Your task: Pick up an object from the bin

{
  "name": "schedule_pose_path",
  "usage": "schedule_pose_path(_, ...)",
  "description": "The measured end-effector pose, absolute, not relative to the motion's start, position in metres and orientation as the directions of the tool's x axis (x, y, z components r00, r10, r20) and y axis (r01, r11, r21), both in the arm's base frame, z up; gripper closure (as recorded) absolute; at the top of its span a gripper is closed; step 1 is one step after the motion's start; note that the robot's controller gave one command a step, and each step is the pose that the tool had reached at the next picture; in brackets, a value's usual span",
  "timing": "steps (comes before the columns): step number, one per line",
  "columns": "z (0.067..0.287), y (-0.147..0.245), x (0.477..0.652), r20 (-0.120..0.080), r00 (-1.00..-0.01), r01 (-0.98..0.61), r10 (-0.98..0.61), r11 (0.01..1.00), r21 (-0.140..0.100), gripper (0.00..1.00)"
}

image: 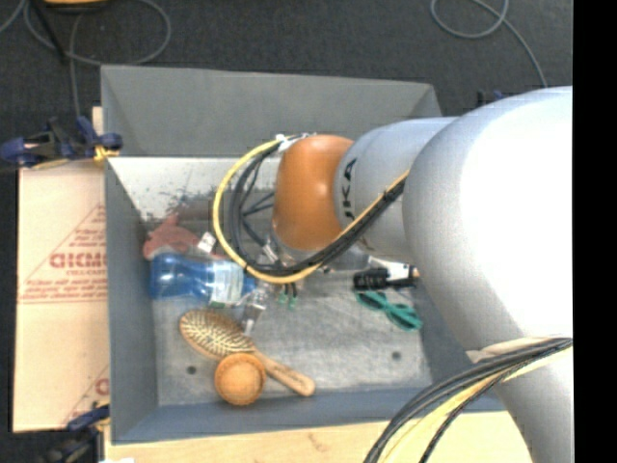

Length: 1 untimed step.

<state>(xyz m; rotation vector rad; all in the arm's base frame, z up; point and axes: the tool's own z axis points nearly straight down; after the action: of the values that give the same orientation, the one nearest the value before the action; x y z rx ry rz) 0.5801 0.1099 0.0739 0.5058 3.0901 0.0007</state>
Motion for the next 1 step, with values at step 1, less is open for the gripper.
schedule_pose_path(1, 0.0739, 0.1100, 0.5798, -0.010, -0.948, 0.317, 0.317, 0.948, 0.002, 1.00)
